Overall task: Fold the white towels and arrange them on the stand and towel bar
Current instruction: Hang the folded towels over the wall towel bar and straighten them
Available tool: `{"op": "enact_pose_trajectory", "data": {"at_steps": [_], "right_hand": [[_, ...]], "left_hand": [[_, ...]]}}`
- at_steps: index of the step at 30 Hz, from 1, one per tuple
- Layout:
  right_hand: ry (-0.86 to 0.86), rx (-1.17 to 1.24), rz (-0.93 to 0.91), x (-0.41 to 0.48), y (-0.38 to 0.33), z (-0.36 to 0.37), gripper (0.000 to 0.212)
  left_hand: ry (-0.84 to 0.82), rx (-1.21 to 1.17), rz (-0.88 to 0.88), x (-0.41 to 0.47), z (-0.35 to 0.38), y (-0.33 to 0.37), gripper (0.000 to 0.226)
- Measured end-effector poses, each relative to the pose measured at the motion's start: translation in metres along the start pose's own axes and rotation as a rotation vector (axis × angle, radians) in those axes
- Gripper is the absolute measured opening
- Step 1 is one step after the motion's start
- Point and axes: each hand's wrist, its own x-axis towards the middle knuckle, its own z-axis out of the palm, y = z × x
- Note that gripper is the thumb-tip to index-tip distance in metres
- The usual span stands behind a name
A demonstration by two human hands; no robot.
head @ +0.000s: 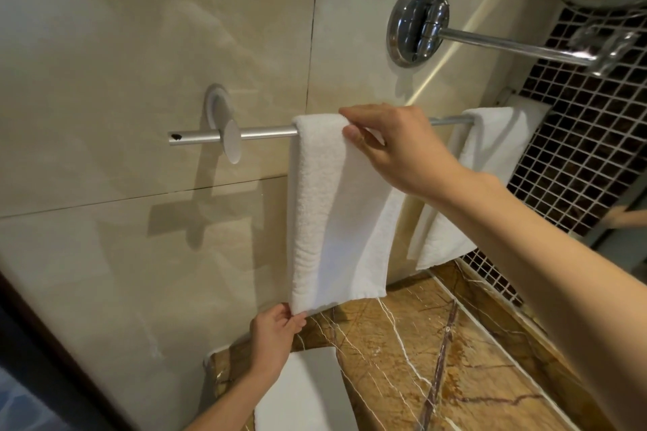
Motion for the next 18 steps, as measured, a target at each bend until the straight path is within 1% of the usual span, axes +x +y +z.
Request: {"op": "enact_pose_trajectory", "data": {"at_steps": [4, 9, 13, 18], "right_hand": [[-0.02, -0.01, 0.008, -0.003, 0.01, -0.003, 0.032], [-0.024, -0.004, 0.023, -0.009, 0.029, -0.009, 0.033], [-0.029, -0.004, 0.051, -0.015, 0.046, -0.013, 0.033], [-0.025, -0.033, 0.097, -0.022, 0.067, -0.019, 0.034]], "left_hand": [[-0.007, 0.017, -0.008, 0.004, 0.01, 0.002, 0.009], [-0.031, -0.024, -0.022, 0.01, 0.033, 0.007, 0.019], [-0.043, -0.011, -0.028, 0.014, 0.053, 0.009, 0.01], [-0.081, -0.038, -0.031, 0.021, 0.076, 0.009, 0.014]]}}
